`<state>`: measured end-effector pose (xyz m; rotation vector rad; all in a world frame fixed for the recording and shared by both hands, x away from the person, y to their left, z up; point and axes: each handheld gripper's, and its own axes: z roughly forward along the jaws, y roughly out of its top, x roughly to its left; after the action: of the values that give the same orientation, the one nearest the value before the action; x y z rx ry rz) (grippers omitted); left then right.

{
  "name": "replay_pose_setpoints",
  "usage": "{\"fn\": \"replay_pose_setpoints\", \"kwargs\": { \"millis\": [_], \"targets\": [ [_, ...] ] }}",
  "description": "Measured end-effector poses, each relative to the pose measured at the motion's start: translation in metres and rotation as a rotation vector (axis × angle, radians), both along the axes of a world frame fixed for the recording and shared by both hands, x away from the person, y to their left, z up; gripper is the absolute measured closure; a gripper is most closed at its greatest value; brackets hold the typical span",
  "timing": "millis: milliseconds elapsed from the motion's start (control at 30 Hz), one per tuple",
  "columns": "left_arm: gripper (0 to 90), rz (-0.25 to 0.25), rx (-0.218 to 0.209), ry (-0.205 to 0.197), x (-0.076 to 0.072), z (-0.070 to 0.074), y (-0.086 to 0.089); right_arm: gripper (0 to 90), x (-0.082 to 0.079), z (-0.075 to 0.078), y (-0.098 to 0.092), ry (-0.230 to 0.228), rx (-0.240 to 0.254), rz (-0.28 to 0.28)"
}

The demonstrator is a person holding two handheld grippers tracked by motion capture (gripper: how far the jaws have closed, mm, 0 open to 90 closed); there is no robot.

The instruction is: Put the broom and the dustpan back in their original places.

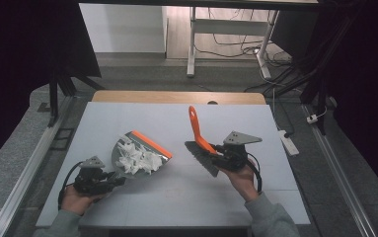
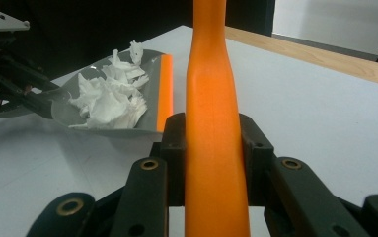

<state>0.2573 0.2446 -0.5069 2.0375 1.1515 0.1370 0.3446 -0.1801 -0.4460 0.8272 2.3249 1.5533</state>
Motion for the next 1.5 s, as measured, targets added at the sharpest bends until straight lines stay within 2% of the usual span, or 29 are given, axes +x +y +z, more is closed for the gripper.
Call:
{"fn": "replay_pose_setpoints", "kwargs": {
  "millis": [200,600,1167,1367,1500],
  "targets": [
    [61.8,0.032,-0.005,-0.019,-0.001,0.001,0.002,69.8,0.000,-0.001,-0.009,0.009,0.002,-0.011],
    [61.8,0.108,-0.018,-0.026,-0.001,0.001,0.009,69.8,-0.002,-0.006,-0.028,0.022,0.005,-0.031],
    [61.8,0.270,-0.059,0.002,0.000,-0.003,0.016,69.8,-0.011,-0.015,-0.051,0.054,-0.012,-0.052],
    [61.8,0.315,-0.074,0.012,0.000,-0.005,0.009,69.8,-0.014,-0.016,-0.059,0.063,-0.001,-0.051],
    [61.8,0.340,-0.067,0.019,0.000,-0.008,0.004,69.8,-0.016,-0.018,-0.068,0.070,0.005,-0.054]
  ]
}}
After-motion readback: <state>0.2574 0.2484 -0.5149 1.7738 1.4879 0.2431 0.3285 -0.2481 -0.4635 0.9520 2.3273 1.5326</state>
